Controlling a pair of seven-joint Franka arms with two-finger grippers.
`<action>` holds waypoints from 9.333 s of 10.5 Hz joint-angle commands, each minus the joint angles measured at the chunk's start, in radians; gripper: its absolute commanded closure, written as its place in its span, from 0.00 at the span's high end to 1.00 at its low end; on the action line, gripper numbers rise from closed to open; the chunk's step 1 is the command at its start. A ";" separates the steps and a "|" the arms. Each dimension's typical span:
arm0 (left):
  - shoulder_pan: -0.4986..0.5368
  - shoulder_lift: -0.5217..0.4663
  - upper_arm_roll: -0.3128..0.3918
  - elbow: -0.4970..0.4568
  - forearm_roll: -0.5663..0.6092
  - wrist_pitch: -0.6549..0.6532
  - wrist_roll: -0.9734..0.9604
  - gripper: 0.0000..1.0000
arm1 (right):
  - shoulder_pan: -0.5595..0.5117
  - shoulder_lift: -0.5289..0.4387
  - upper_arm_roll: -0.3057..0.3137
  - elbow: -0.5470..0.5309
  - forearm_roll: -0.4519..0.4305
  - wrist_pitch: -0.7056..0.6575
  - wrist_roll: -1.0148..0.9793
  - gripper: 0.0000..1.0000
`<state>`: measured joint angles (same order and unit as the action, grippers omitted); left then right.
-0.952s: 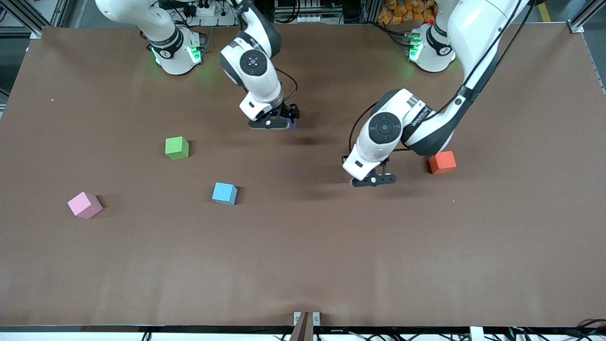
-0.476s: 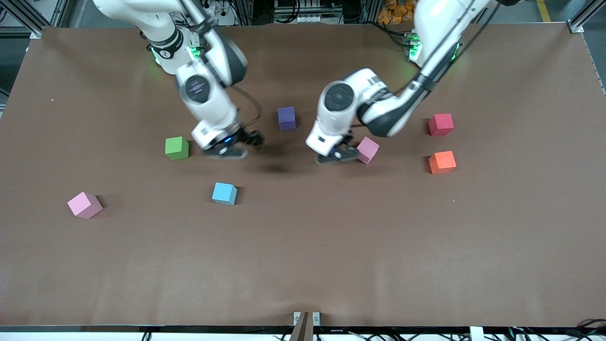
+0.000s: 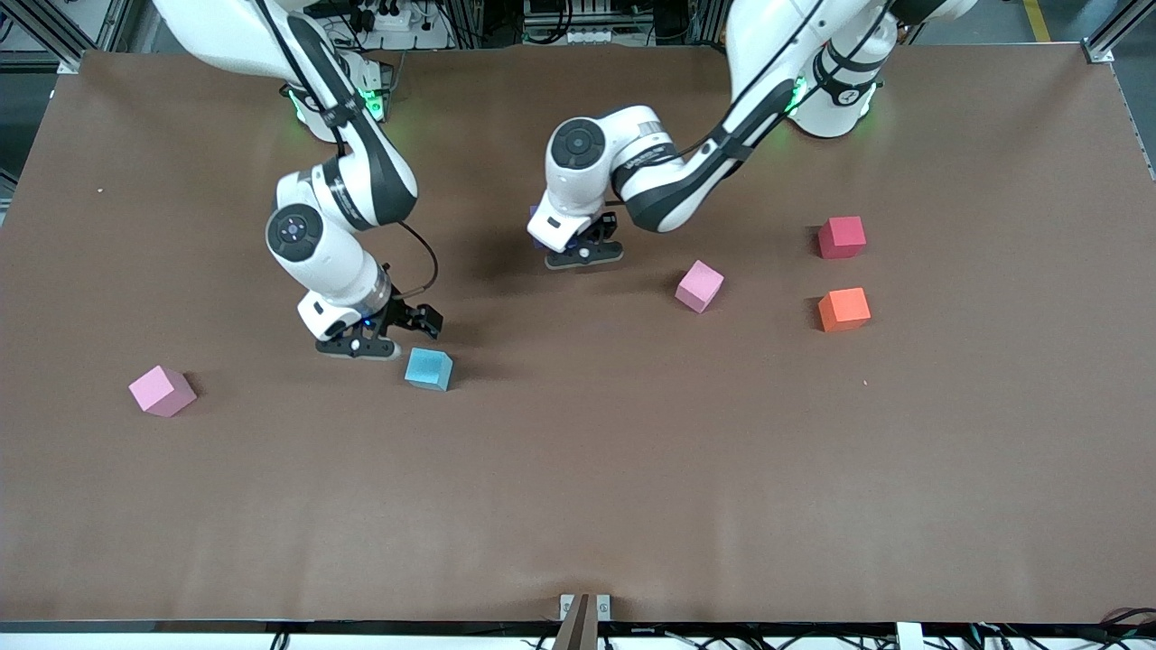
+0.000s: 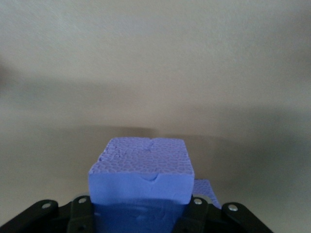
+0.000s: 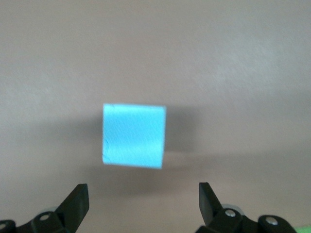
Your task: Arrange blocks into number 1
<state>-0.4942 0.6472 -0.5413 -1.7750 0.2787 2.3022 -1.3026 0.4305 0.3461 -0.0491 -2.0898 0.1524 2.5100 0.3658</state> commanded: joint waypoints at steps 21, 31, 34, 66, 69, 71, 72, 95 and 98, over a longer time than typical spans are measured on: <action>-0.196 0.134 0.118 0.157 0.034 0.026 -0.076 0.00 | -0.024 0.054 -0.014 0.071 -0.013 0.043 0.022 0.55; -0.201 0.111 0.123 0.183 0.083 -0.041 -0.073 1.00 | 0.017 -0.024 -0.029 0.016 0.003 0.026 0.101 0.56; -0.137 0.013 0.121 0.171 0.074 -0.119 -0.072 1.00 | 0.037 -0.021 -0.034 0.019 0.003 0.029 0.126 0.56; 0.683 -0.213 -0.227 -0.532 0.282 0.244 -0.684 1.00 | -0.093 -0.055 -0.044 0.005 -0.004 -0.226 -0.339 1.00; 0.678 -0.210 -0.227 -0.515 0.287 0.243 -0.696 1.00 | -0.208 -0.052 -0.046 0.007 -0.004 -0.257 -0.492 1.00; 0.677 -0.219 -0.229 -0.512 0.289 0.237 -0.718 1.00 | -0.286 -0.052 -0.049 0.004 -0.004 -0.258 -0.568 1.00; 0.678 -0.221 -0.229 -0.509 0.289 0.235 -0.719 1.00 | -0.291 -0.053 -0.054 -0.001 -0.005 -0.266 -0.577 1.00; 0.683 -0.179 -0.301 -0.439 0.283 0.088 -0.687 1.00 | -0.231 -0.021 -0.054 -0.234 0.001 -0.266 -0.627 0.78; 0.683 -0.141 -0.295 -0.416 0.290 0.092 -0.684 1.00 | -0.233 -0.027 -0.057 -0.231 0.001 -0.270 -0.625 0.46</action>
<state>0.1839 0.4684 -0.8313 -2.2238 0.5320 2.4038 -1.9981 0.1964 0.3282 -0.1031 -2.3149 0.1528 2.2406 -0.2493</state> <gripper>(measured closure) 0.000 0.383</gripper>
